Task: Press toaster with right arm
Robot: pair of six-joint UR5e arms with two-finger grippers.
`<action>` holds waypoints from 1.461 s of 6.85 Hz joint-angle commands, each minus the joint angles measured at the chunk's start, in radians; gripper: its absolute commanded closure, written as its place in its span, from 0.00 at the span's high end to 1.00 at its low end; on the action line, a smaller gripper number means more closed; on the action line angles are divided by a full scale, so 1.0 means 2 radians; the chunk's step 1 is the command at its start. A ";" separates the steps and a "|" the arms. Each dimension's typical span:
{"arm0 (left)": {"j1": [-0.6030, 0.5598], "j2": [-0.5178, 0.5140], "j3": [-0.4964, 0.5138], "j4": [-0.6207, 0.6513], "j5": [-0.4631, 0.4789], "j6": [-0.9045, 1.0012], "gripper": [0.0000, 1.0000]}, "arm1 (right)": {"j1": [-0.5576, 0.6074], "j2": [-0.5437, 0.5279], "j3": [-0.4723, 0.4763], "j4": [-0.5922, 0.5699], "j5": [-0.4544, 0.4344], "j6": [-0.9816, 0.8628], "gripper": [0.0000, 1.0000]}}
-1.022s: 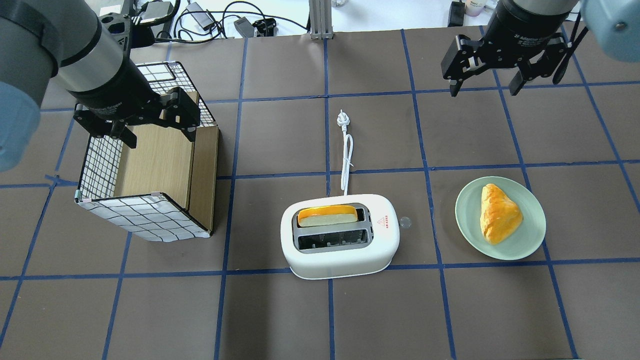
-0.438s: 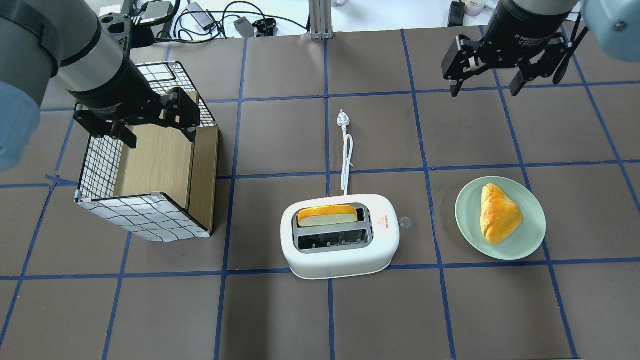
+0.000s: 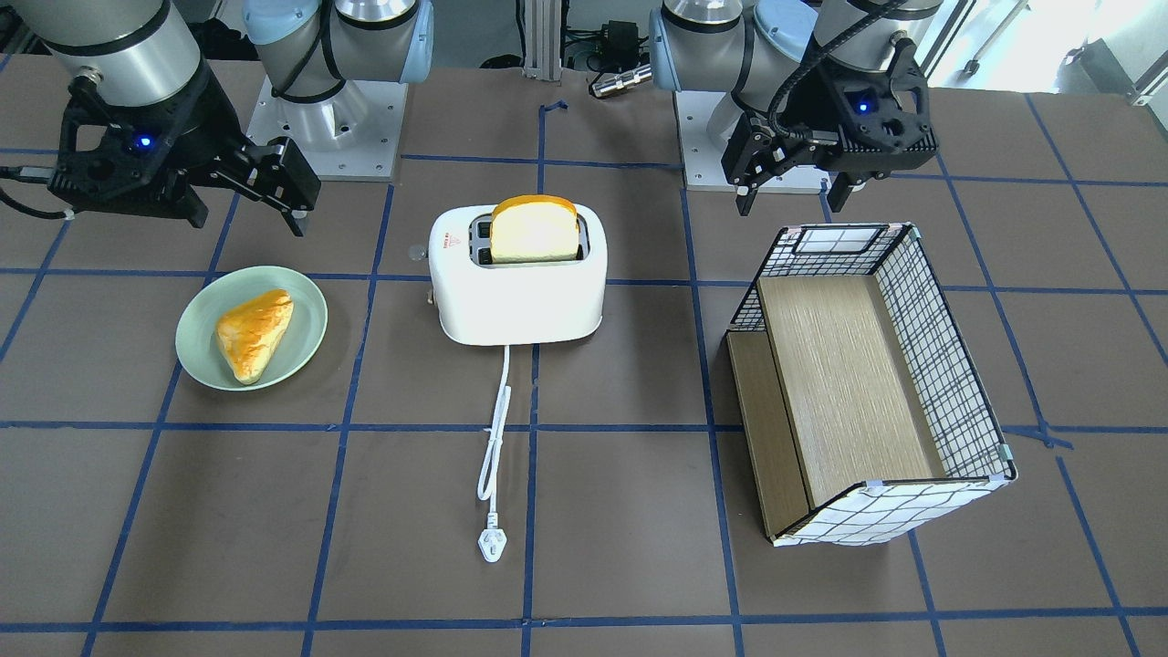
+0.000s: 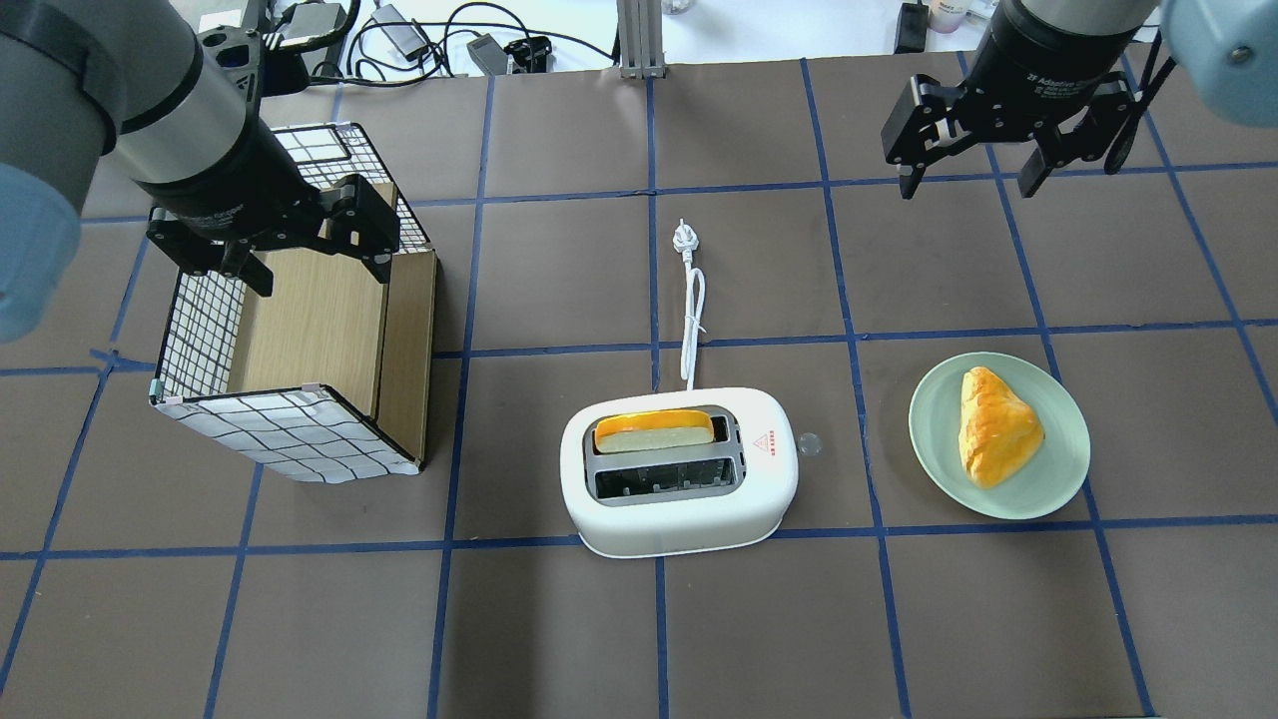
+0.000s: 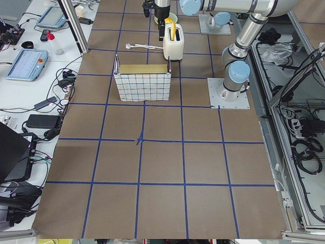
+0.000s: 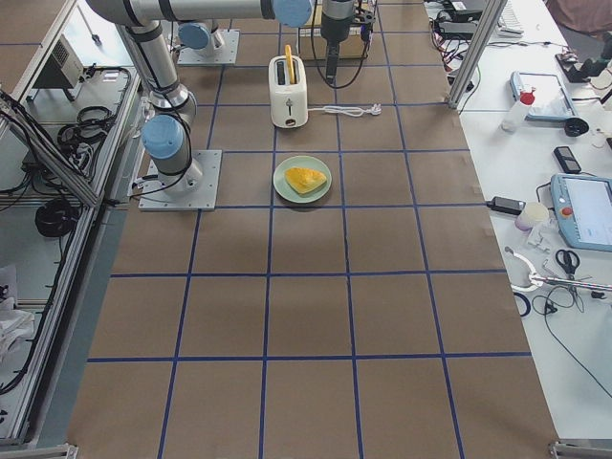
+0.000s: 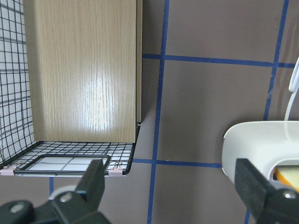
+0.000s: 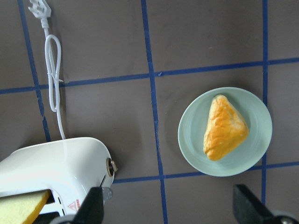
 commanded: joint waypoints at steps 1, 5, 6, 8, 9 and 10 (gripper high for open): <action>0.000 0.000 0.000 0.000 0.000 0.000 1.00 | 0.000 -0.002 0.013 0.078 0.005 0.018 0.58; 0.000 0.000 0.000 0.000 0.000 0.000 1.00 | 0.000 -0.022 0.058 0.084 0.033 0.024 0.00; 0.000 0.000 0.000 0.001 0.000 0.000 1.00 | 0.000 -0.022 0.074 0.073 0.049 0.024 0.00; 0.000 0.000 0.000 0.001 0.000 0.000 1.00 | 0.001 -0.019 0.104 0.039 0.093 0.017 0.00; 0.000 0.000 0.000 0.000 0.000 0.000 1.00 | 0.001 -0.016 0.121 0.017 0.100 0.011 0.00; 0.000 0.000 0.000 0.001 0.000 0.000 1.00 | 0.000 -0.012 0.136 -0.002 0.120 -0.002 0.00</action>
